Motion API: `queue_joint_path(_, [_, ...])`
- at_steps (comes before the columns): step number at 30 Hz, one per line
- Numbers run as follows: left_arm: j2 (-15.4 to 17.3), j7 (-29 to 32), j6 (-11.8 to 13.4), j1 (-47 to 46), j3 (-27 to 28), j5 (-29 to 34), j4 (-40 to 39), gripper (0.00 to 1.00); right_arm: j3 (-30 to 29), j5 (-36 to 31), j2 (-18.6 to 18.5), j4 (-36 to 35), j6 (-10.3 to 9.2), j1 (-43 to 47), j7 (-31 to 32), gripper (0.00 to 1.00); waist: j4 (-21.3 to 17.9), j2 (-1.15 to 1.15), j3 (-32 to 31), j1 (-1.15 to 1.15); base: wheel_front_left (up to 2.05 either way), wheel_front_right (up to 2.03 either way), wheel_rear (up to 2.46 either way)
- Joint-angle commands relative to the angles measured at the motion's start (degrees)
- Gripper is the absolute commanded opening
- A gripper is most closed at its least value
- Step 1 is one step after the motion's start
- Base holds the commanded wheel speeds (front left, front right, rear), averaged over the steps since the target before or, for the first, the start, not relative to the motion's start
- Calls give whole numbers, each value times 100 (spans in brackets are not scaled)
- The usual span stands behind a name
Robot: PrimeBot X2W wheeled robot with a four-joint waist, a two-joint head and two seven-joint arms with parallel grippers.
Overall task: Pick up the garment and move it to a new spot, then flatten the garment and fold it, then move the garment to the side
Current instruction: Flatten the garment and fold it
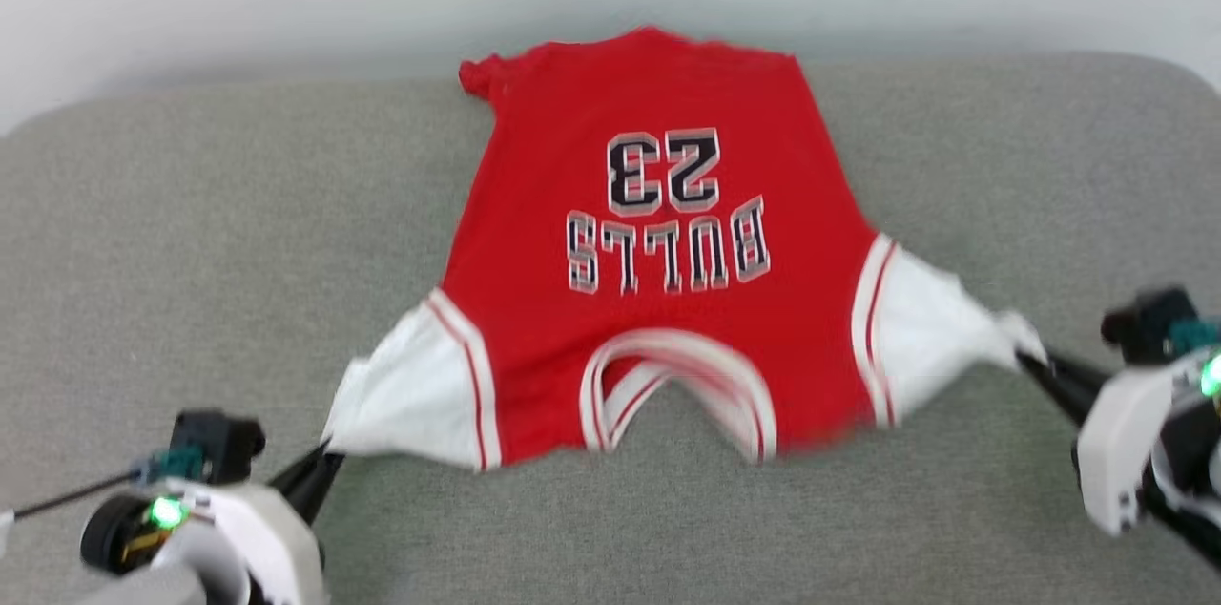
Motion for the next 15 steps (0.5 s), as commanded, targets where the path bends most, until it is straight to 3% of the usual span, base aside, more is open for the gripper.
queue_joint_path(1, [175,-48,174,342,-44,-84,-193,0,-92,104,-164,-211,-8,483,129,0,-39,0,-251,1,0,0,0])
queue_joint_path(10, [639,-132,692,1428,-152,-452,-898,0,-760,287,-702,-1160,-9,2324,644,0,-30,0,-576,1,0,0,0])
queue_joint_path(15, [772,-167,880,1770,-189,-506,-1234,0,-1350,241,-799,-1771,-8,3380,1100,0,2,0,-599,1,0,0,0])
